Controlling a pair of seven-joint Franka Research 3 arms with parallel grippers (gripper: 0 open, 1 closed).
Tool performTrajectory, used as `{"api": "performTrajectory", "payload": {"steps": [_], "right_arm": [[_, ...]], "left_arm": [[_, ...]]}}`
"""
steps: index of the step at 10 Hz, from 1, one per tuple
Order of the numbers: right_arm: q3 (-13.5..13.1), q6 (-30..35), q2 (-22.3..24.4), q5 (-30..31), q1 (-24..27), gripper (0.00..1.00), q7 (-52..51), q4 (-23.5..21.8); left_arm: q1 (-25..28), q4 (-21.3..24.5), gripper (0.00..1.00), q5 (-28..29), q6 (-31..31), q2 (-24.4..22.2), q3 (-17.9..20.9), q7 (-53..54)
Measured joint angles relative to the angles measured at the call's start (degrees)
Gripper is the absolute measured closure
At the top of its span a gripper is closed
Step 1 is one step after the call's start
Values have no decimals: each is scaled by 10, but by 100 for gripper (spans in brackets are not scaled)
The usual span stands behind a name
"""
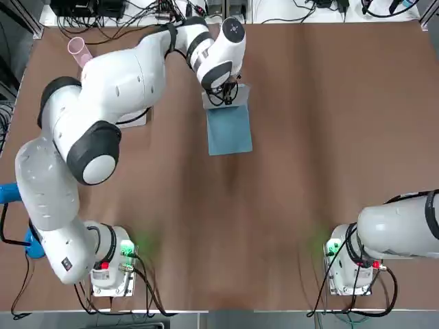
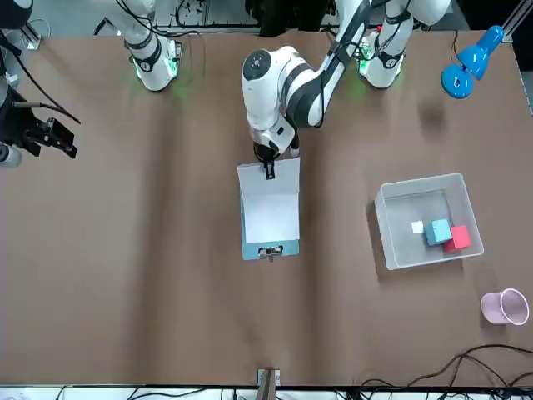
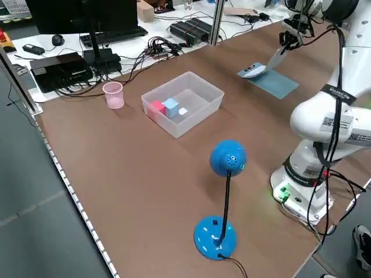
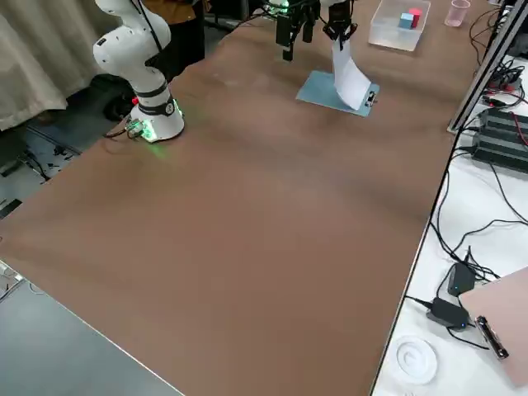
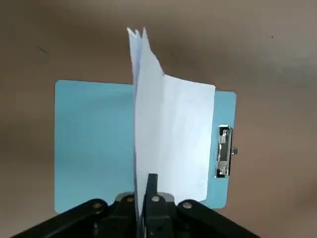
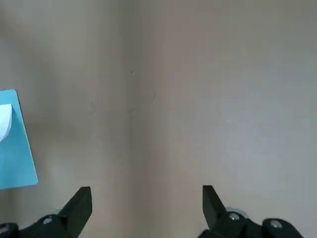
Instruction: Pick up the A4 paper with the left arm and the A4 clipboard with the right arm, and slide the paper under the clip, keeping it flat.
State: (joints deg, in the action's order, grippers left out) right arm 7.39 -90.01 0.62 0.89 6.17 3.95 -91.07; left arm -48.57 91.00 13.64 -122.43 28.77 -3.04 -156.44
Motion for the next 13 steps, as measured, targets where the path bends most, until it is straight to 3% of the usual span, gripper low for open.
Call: {"api": "performTrajectory", "payload": {"steps": [6,11,12,13], "right_arm": [[0,-2,0,-1,0,1,0,0],[-1,-3,0,-1,0,1,0,0],[-1,-3,0,-1,1,1,0,0],[-1,-3,0,-1,1,1,0,0]], "left_arm": [[0,0,99,-3,-49,18,6,-4],[-3,0,99,9,-52,25,8,-4],[-2,0,97,9,-52,25,10,-3],[-2,0,85,9,-52,25,11,-3]]}}
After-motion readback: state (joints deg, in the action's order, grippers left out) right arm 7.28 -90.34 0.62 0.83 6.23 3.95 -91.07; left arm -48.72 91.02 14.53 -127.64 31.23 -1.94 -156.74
